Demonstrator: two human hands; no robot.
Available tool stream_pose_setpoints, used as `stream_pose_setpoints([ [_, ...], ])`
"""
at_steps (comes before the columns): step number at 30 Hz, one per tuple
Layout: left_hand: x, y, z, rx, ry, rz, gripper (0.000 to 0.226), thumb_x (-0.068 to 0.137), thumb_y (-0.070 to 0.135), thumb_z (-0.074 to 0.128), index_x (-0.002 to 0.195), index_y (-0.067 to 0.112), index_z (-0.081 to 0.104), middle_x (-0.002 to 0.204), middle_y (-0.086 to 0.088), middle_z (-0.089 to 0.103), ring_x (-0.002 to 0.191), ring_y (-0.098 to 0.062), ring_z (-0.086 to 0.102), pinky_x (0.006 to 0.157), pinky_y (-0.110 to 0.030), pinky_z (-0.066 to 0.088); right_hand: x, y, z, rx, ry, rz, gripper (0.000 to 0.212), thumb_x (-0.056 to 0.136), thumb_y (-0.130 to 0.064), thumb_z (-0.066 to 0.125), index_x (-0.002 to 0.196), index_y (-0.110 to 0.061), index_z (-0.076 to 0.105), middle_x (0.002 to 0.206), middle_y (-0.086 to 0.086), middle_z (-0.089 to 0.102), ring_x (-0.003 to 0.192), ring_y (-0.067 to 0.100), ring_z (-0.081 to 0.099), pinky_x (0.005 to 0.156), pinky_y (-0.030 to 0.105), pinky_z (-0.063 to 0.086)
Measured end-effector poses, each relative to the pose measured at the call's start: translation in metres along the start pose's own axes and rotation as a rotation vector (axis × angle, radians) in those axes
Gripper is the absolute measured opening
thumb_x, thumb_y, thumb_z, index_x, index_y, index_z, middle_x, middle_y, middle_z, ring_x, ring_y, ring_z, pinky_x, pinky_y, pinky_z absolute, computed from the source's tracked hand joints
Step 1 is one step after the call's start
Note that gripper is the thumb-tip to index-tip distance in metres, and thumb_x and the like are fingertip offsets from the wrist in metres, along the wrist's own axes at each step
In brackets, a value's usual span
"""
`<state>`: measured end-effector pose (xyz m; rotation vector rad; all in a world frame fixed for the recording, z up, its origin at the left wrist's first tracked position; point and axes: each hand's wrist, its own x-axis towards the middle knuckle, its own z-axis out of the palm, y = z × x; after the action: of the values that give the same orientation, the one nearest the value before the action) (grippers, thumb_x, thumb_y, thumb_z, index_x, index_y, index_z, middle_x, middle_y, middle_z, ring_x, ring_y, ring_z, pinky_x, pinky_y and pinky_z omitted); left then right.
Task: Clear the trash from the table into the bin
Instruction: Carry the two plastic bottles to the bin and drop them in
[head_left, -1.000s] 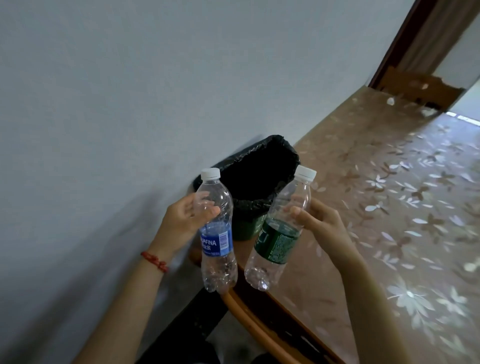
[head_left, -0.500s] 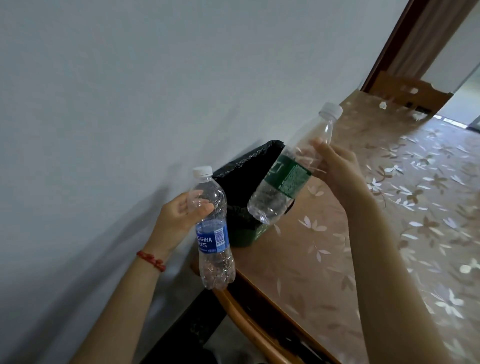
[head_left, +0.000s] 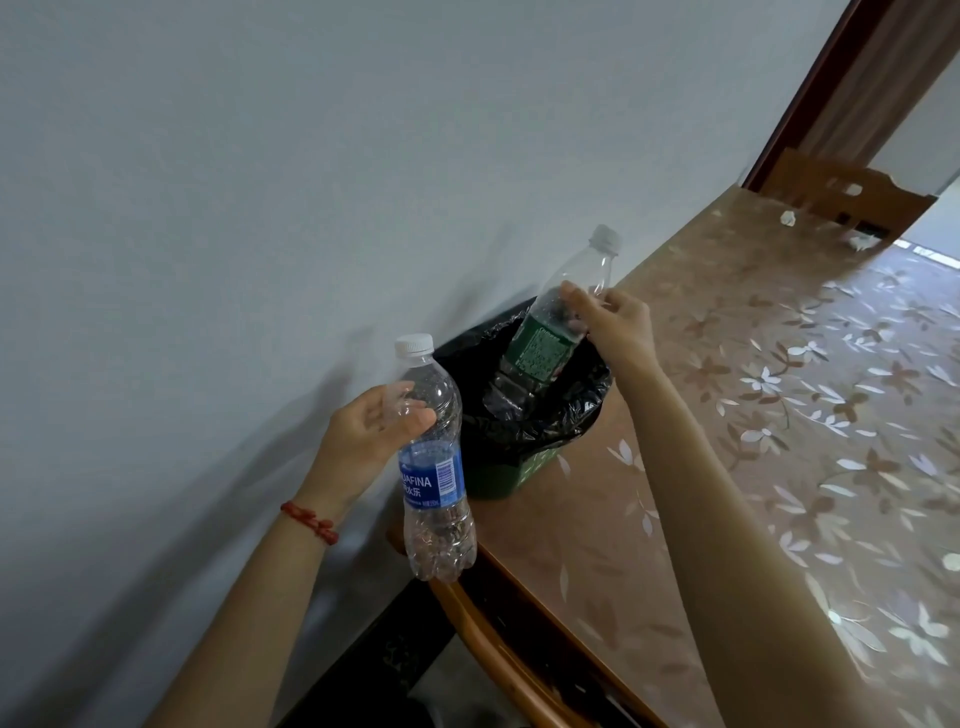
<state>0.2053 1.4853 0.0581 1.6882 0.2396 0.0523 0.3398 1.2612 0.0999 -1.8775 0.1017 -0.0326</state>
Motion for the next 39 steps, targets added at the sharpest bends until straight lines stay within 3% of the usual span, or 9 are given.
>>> stream_pose_setpoints([
  [3,-0.002,0.002,0.0,0.001,-0.01,0.004,0.07,0.054,0.047,0.074,0.116,0.016,0.058,0.104,0.006,0.066,0.097,-0.008,0.061,0.085,-0.032,0.052,0.001,0.009,0.005,-0.148,-0.003,-0.032,0.034,0.08,-0.046,0.065,0.091,-0.014,0.061,0.073,-0.01,0.059,0.061,0.002,0.054,0.053,0.015,0.04],
  [7,-0.003,0.002,0.001,-0.009,-0.007,0.01,0.068,0.055,0.045,0.075,0.115,0.017,0.058,0.1,0.01,0.065,0.095,-0.005,0.061,0.082,-0.028,0.052,0.0,0.019,0.008,-0.318,-0.017,-0.065,0.046,0.078,-0.058,0.06,0.087,-0.013,0.06,0.068,-0.007,0.057,0.063,0.01,0.053,0.06,0.026,0.043],
  [9,-0.003,0.004,0.001,-0.002,-0.006,0.013,0.075,0.049,0.054,0.068,0.115,0.018,0.058,0.1,0.013,0.065,0.096,-0.003,0.06,0.078,-0.023,0.051,-0.001,0.023,0.007,-0.368,-0.026,-0.057,0.058,0.074,-0.067,0.056,0.1,-0.016,0.058,0.084,-0.006,0.061,0.083,0.015,0.056,0.073,0.031,0.046],
  [11,-0.004,0.007,0.001,-0.008,-0.006,0.016,0.076,0.05,0.051,0.074,0.116,0.016,0.058,0.1,0.012,0.064,0.097,-0.004,0.06,0.081,-0.026,0.051,-0.007,0.023,0.003,-0.354,-0.017,-0.049,0.072,0.077,-0.063,0.057,0.127,-0.012,0.051,0.115,0.001,0.062,0.109,0.018,0.055,0.091,0.035,0.045],
  [13,-0.004,0.012,0.003,-0.013,-0.006,0.023,0.071,0.052,0.047,0.078,0.113,0.017,0.059,0.101,0.01,0.065,0.099,-0.008,0.061,0.083,-0.029,0.051,-0.016,0.023,-0.003,-0.321,-0.005,-0.082,0.071,0.08,-0.056,0.06,0.134,-0.013,0.046,0.127,0.004,0.058,0.118,0.018,0.052,0.095,0.031,0.041],
  [17,0.005,0.028,0.005,-0.02,-0.02,0.046,0.047,0.056,0.043,0.078,0.098,0.031,0.06,0.104,0.004,0.067,0.101,-0.015,0.063,0.087,-0.033,0.053,-0.04,0.027,-0.014,-0.303,-0.025,-0.167,0.06,0.082,-0.047,0.062,0.132,-0.015,0.049,0.129,0.002,0.058,0.119,0.013,0.051,0.097,0.027,0.039],
  [24,0.04,0.078,0.02,0.019,-0.038,0.144,0.072,0.054,0.051,0.075,0.116,0.019,0.057,0.104,0.002,0.065,0.101,-0.02,0.062,0.092,-0.038,0.05,-0.077,0.054,-0.031,-0.544,-0.009,-0.257,0.058,0.084,-0.046,0.059,0.132,-0.015,0.048,0.133,0.003,0.053,0.125,0.019,0.045,0.104,0.038,0.037],
  [34,0.1,0.112,0.055,0.07,-0.092,0.126,0.057,0.077,0.037,0.067,0.121,0.005,0.052,0.103,-0.005,0.061,0.086,-0.015,0.061,0.083,-0.032,0.053,-0.122,0.112,-0.047,-1.043,-0.017,-0.412,0.06,0.083,-0.052,0.041,0.12,-0.008,0.059,0.123,0.009,0.062,0.115,0.026,0.057,0.094,0.041,0.045],
  [39,0.115,0.109,0.08,0.233,-0.1,0.168,0.064,0.076,0.041,0.068,0.126,0.006,0.048,0.118,-0.01,0.058,0.105,-0.022,0.058,0.092,-0.032,0.048,-0.128,0.12,-0.052,-1.064,-0.01,-0.391,0.06,0.083,-0.053,0.039,0.119,-0.01,0.06,0.121,0.007,0.063,0.113,0.023,0.059,0.093,0.038,0.045],
])
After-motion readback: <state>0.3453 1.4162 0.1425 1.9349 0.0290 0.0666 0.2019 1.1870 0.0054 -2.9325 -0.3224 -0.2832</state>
